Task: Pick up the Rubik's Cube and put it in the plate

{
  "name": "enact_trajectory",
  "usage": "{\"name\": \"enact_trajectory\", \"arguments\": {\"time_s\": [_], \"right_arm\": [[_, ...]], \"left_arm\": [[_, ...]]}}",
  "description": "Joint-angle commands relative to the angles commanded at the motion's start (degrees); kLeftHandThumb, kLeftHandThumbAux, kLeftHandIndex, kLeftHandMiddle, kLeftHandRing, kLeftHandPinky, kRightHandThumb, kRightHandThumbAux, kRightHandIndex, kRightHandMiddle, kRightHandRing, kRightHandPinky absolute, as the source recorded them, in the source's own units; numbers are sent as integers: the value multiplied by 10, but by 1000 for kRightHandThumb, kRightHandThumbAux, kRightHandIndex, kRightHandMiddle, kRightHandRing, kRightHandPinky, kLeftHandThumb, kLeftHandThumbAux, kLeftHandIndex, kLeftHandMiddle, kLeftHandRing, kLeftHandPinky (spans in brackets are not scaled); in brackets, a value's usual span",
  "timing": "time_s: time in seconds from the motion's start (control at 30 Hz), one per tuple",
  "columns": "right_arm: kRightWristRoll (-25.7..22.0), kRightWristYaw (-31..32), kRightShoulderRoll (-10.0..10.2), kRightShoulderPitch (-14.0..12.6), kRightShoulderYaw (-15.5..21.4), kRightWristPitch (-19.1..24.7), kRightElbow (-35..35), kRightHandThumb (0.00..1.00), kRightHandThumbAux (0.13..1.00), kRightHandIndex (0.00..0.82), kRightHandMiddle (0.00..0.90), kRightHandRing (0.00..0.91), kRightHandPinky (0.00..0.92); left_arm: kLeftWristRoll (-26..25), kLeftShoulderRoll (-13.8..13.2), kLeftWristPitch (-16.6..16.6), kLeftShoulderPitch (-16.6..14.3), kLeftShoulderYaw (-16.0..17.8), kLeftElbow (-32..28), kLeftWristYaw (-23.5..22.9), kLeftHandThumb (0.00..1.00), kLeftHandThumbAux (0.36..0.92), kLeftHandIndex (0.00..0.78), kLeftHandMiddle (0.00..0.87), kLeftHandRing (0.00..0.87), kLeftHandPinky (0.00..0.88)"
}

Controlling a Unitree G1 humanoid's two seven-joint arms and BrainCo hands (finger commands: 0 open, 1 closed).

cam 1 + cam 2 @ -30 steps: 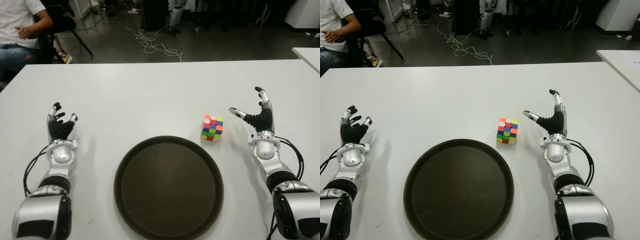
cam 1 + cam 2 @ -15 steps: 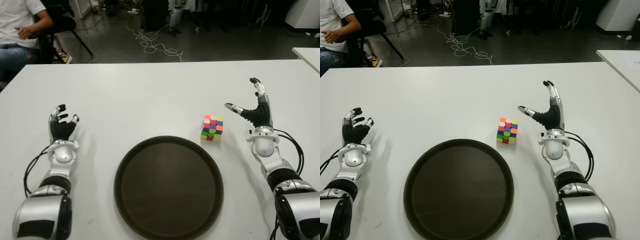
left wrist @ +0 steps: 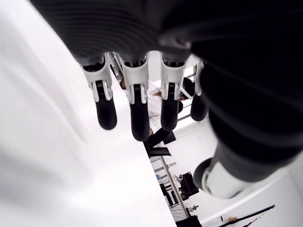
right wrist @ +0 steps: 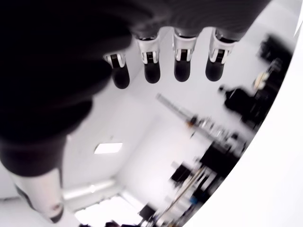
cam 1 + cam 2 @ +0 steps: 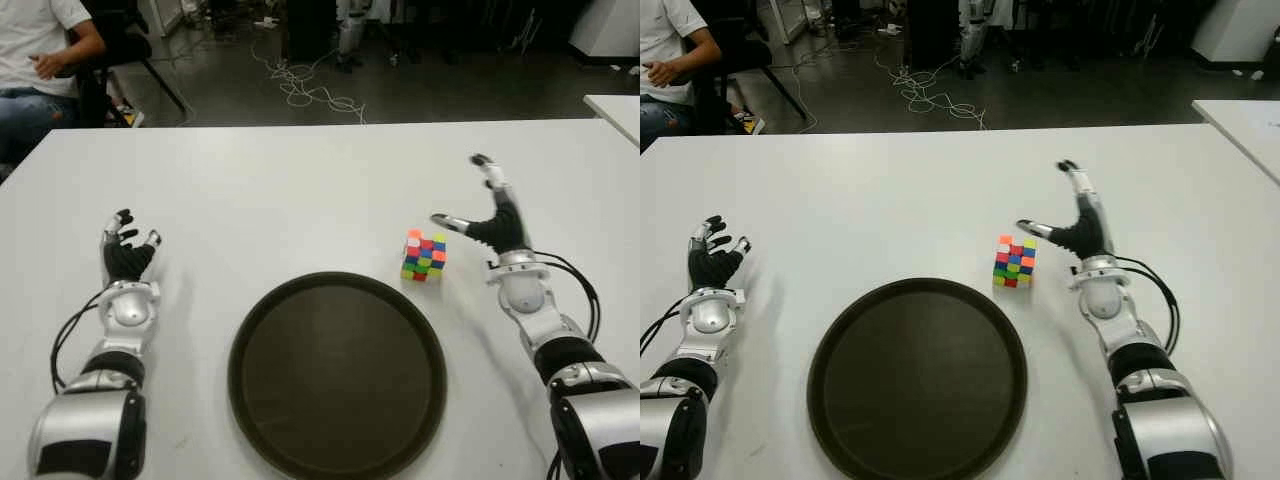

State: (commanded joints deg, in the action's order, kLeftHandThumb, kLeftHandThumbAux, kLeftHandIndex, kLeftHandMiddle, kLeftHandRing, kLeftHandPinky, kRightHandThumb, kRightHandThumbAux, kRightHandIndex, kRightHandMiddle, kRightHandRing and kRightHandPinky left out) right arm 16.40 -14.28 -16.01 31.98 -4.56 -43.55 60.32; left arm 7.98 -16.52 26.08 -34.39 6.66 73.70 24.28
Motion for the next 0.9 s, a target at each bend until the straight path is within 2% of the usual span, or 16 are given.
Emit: {"name": "enact_trajectory", "arguments": {"time_s": [0.3,0.53,0.8,0.9], "right_arm": [[-2,37,-1,0,0,2,-6,0,613,42,52,43,87],[5,45,-7,3,-2,13,2,0,594,33,37,27,70],[12,60,-15,5,-8,23,1,0,569,38,26,26,80],[14,73,-20,7,-12,28,1,0,560,42,28,40,104]], "left_arm": [[0,4,-3,-2,-2,-1,6,23,752,158,179,188,178],[-4,8,-1,-4,2,-2,9,38,752,165,177,186,179],[-3,11,-3,-5,0,-2,14,33,745,140,160,157,127],[-4,13,-1,-4,1,-3,13,55,745,136,162,157,135]]}}
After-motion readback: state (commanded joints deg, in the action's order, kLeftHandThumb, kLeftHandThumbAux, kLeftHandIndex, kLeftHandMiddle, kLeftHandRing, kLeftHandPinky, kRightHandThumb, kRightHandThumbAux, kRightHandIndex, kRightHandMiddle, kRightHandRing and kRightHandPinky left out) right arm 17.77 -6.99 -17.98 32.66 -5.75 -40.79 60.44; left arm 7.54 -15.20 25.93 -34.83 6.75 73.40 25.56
